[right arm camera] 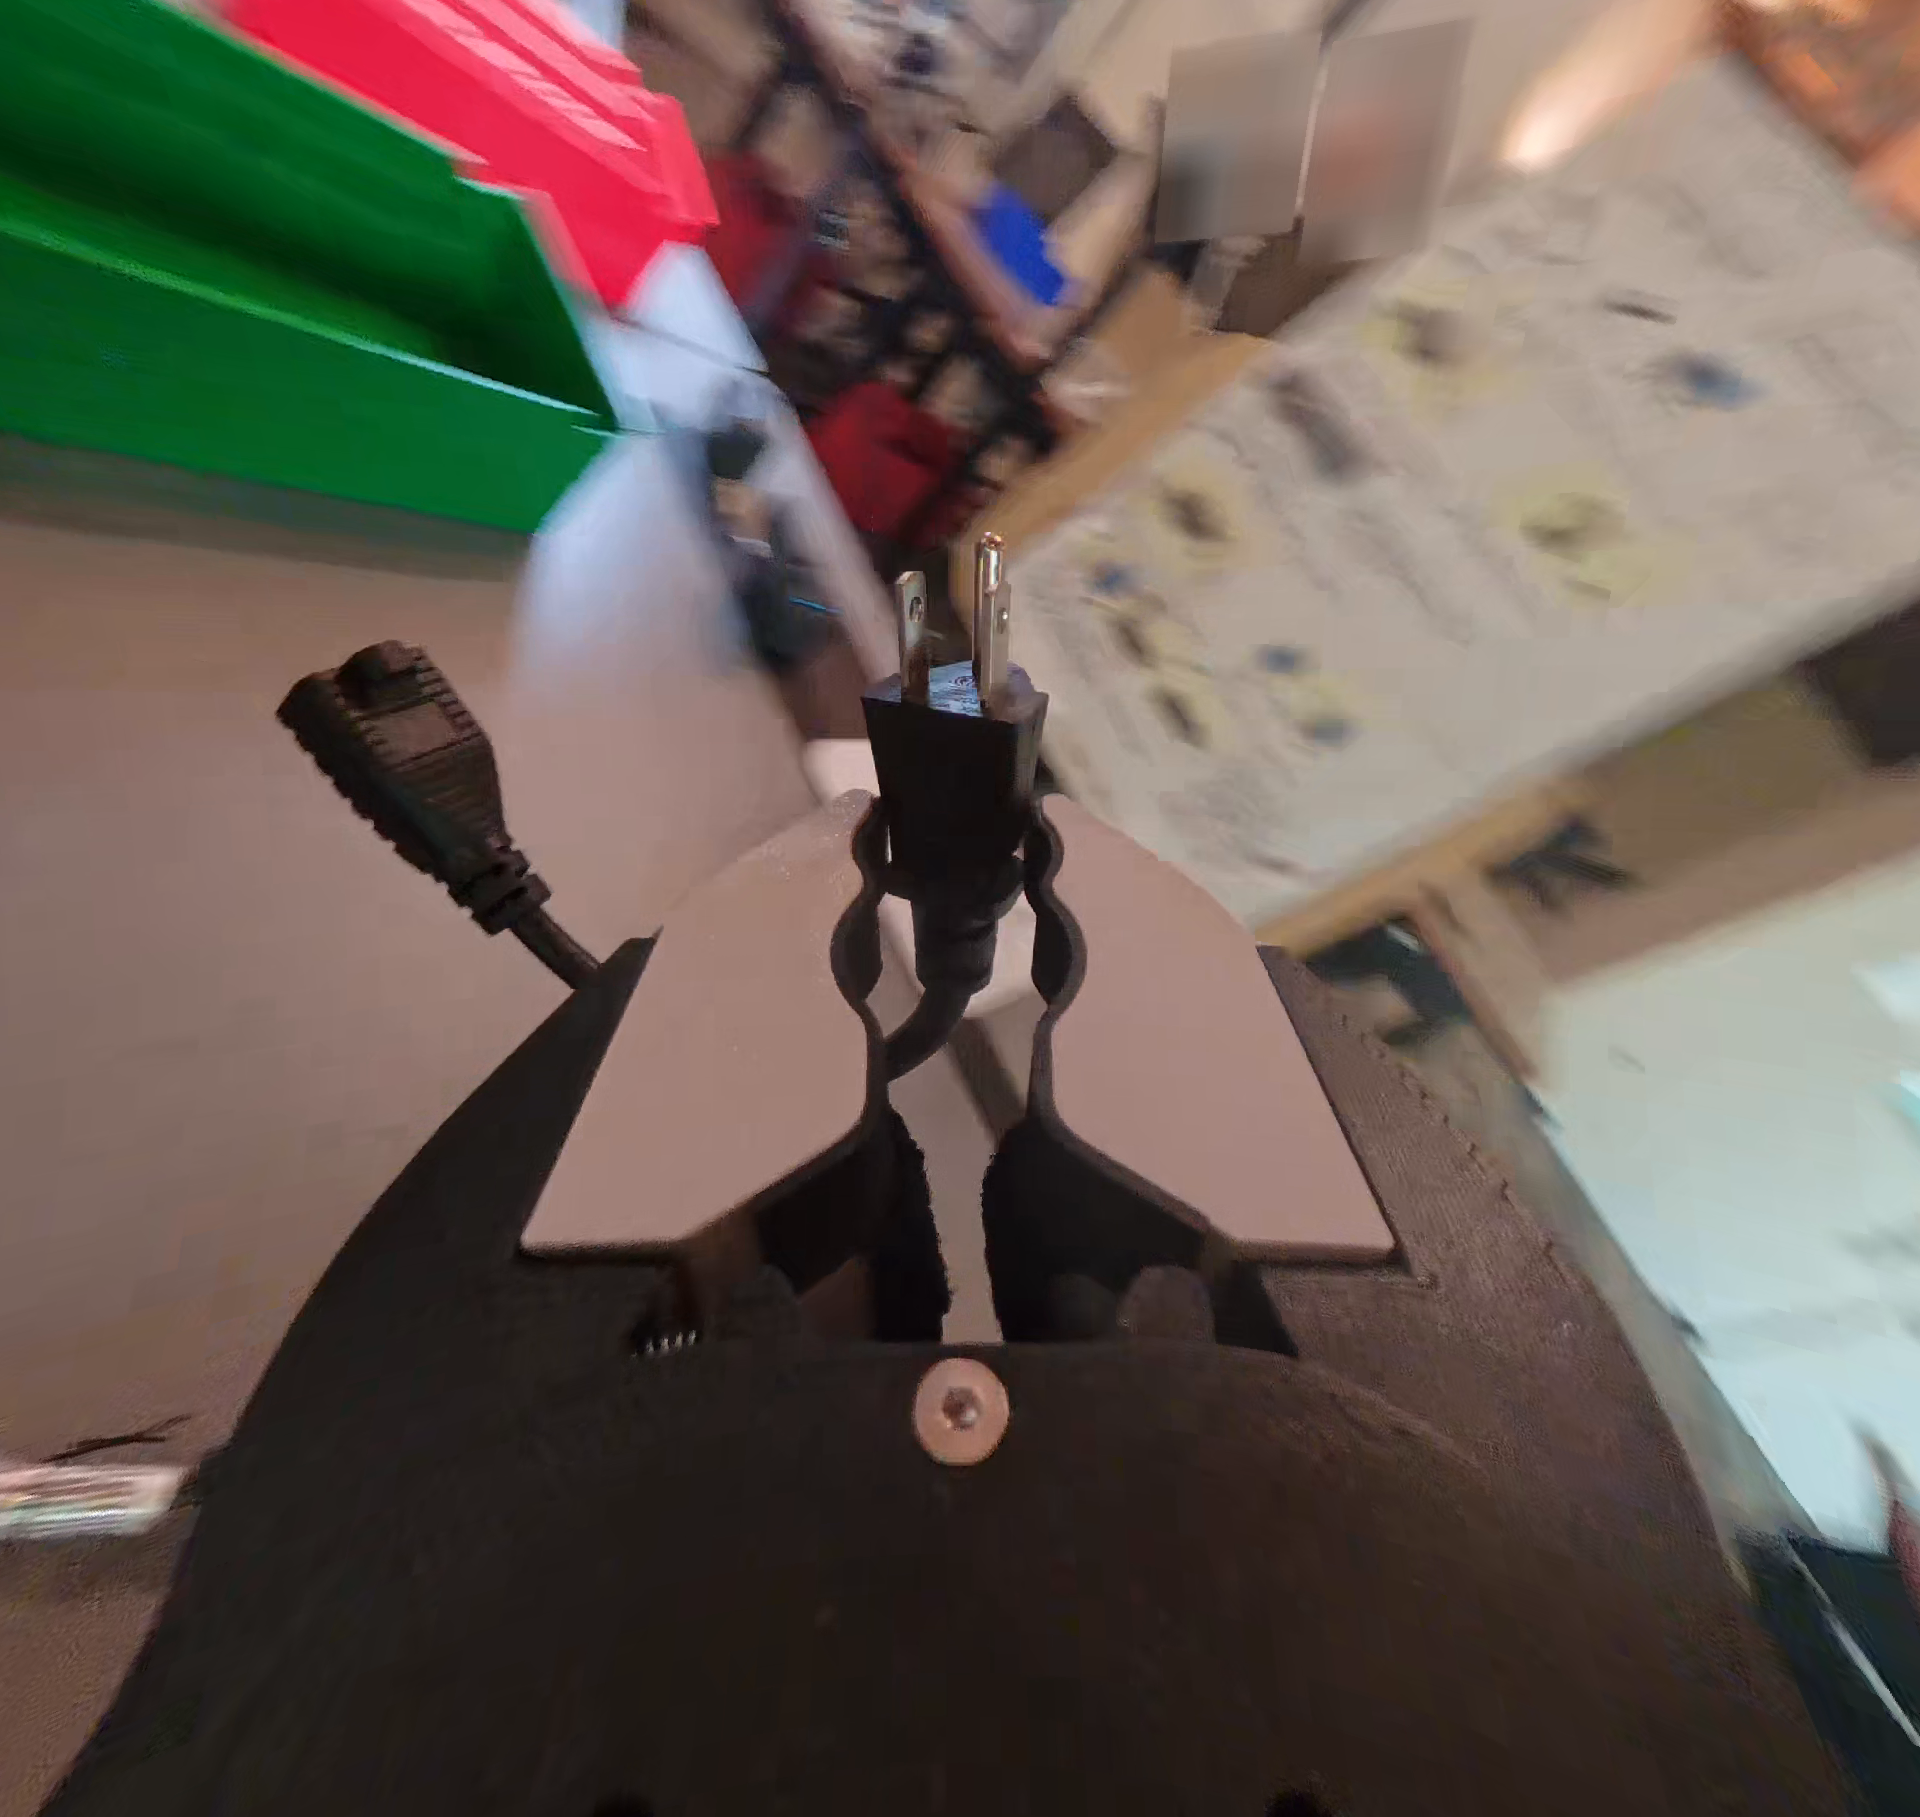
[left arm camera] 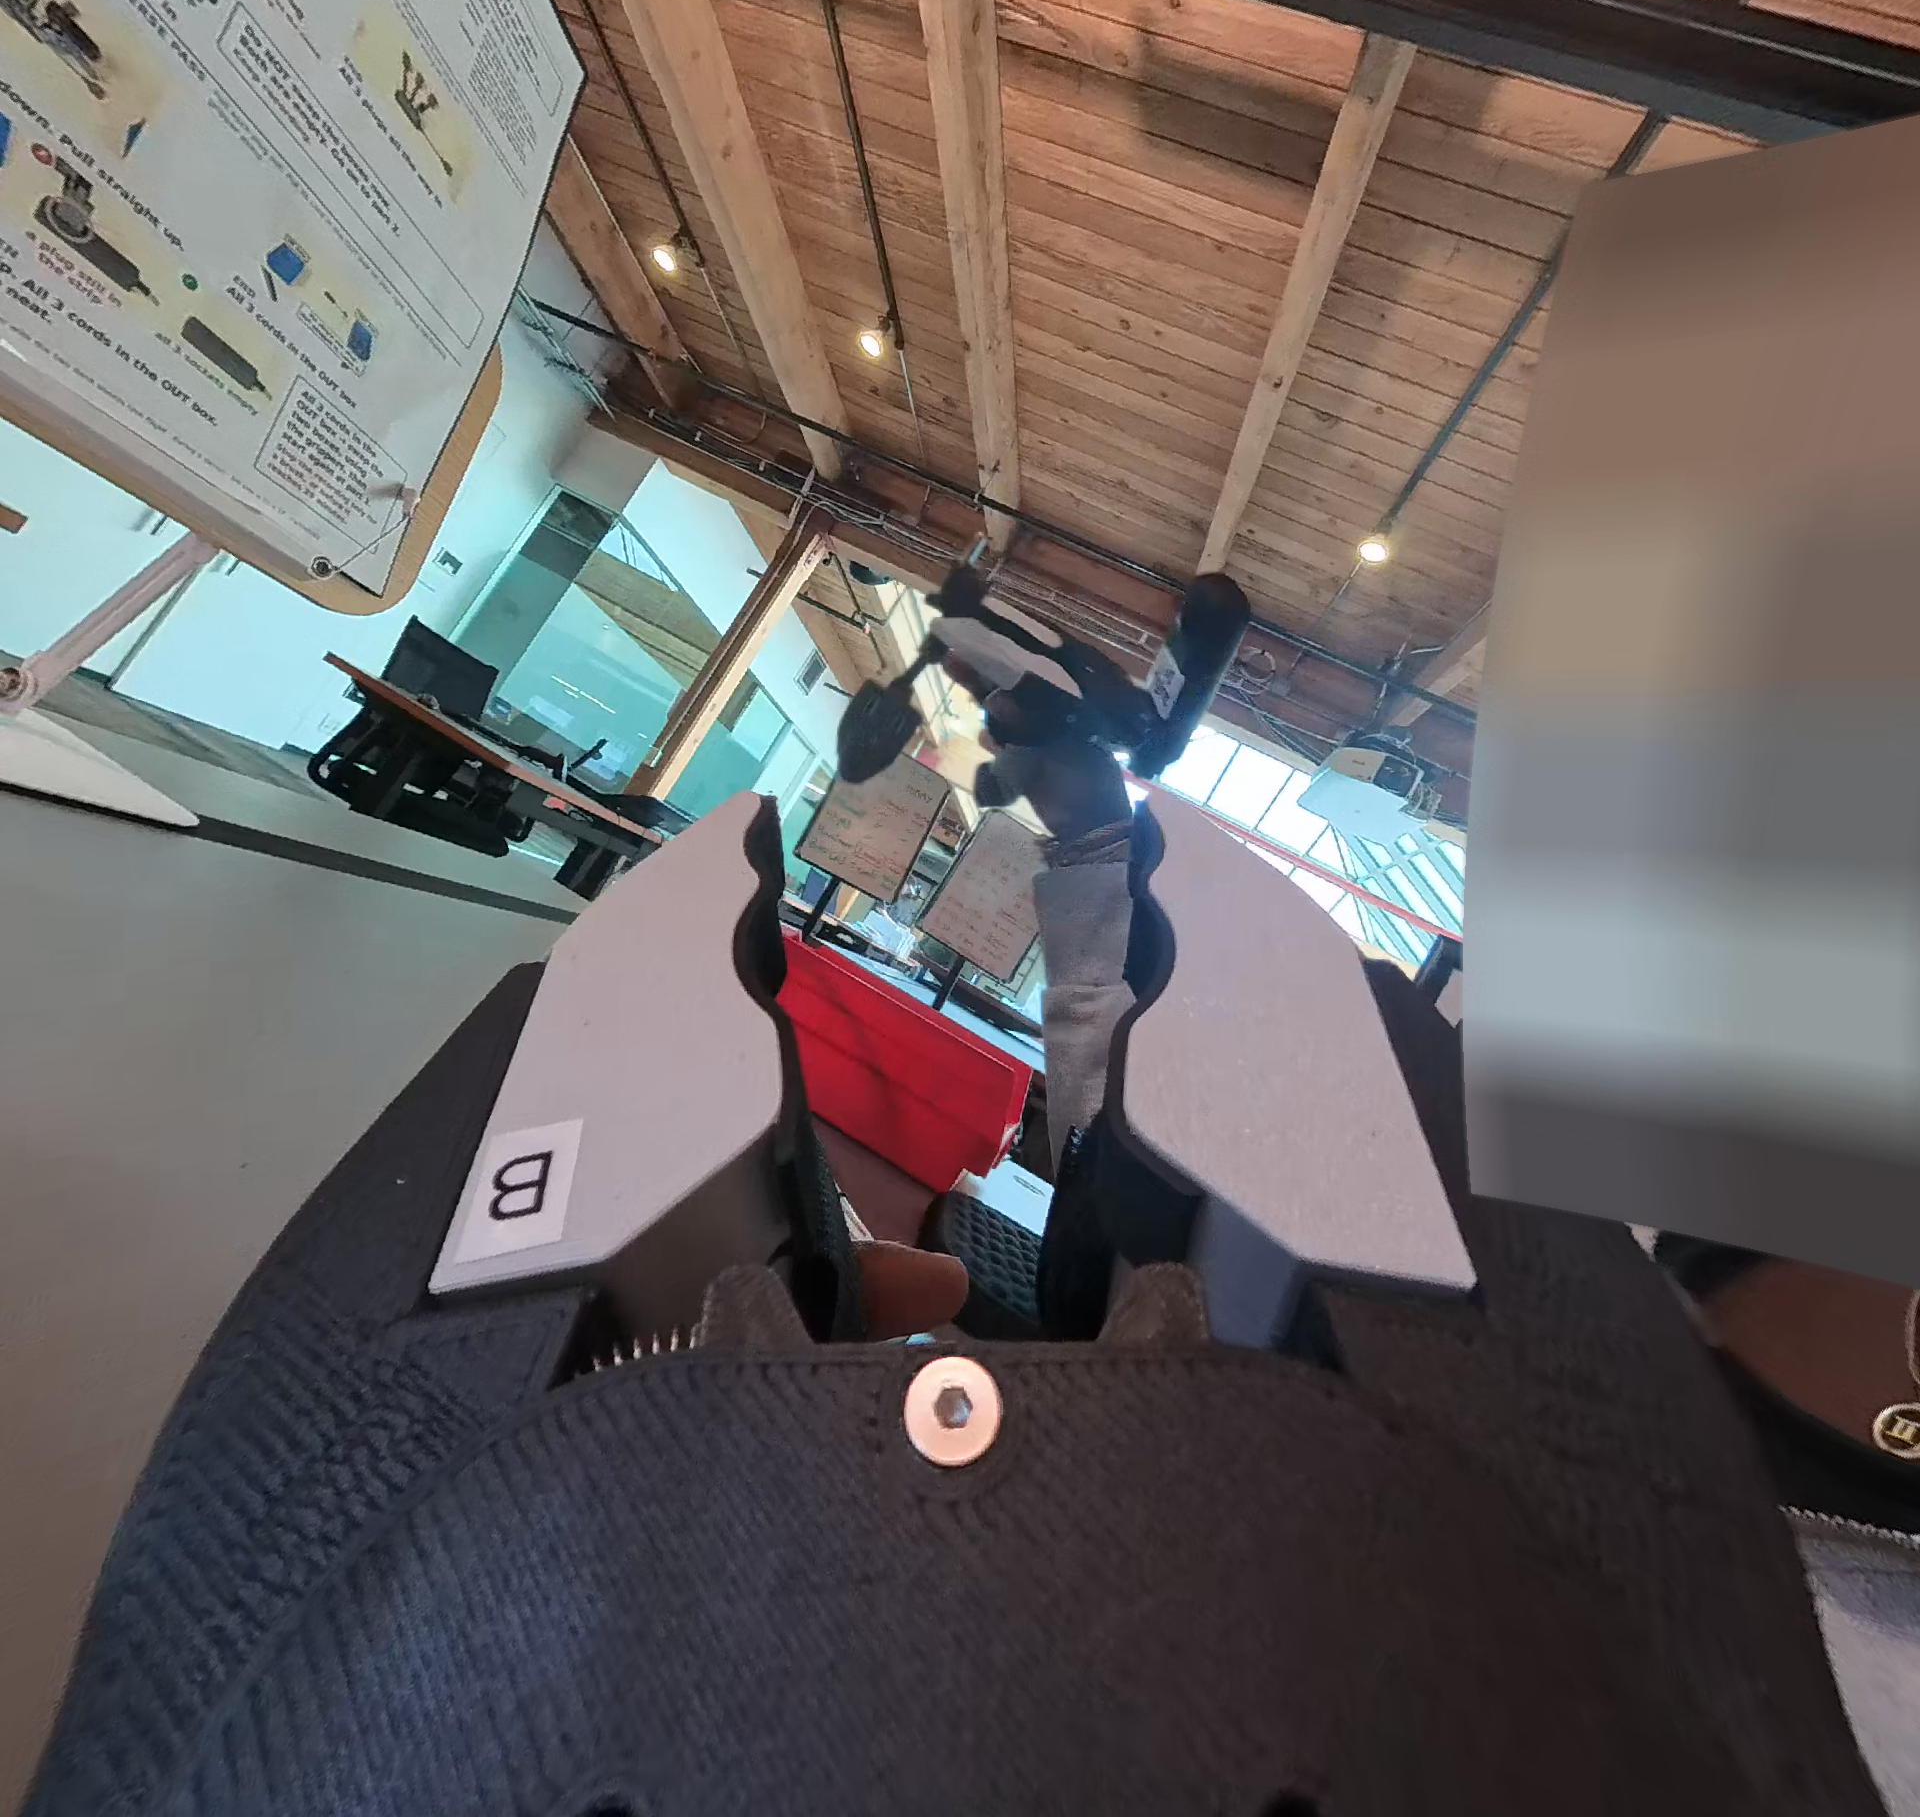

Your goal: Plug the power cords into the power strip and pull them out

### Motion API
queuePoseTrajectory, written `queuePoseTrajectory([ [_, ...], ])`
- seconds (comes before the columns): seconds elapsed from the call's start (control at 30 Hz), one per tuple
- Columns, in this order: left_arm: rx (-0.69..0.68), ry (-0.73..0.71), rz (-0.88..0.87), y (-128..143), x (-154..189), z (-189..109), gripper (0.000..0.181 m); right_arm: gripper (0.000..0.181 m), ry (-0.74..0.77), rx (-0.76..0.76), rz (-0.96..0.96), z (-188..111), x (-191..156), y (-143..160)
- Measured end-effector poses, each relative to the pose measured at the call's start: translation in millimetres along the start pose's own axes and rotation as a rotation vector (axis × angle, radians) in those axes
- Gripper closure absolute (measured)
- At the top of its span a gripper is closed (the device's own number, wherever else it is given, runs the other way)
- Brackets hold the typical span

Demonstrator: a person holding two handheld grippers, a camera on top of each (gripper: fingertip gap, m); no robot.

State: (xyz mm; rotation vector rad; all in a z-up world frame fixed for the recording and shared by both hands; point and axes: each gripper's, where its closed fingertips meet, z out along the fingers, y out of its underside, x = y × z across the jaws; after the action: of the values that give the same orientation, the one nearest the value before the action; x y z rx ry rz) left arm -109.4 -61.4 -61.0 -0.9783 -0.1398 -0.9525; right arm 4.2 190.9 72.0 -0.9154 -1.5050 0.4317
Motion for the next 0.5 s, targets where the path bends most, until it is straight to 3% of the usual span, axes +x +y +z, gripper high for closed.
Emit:
queuePoseTrajectory([
  [0.1,0.01,0.0,-0.017,-2,-1,-1,0.118,0.156,0.367,-0.094,0.032,-64,71,36],
  [0.23,0.006,0.007,-0.018,-1,0,0,0.118,0.155,0.678,-0.309,0.07,-147,119,104],
  [0.37,-0.01,-0.003,0.0,1,-1,0,0.118,0.155,0.8,-0.504,0.143,-199,130,166],
  [0.5,-0.008,-0.005,-0.004,1,-2,0,0.118,0.155,0.785,-0.612,0.22,-221,124,207],
])
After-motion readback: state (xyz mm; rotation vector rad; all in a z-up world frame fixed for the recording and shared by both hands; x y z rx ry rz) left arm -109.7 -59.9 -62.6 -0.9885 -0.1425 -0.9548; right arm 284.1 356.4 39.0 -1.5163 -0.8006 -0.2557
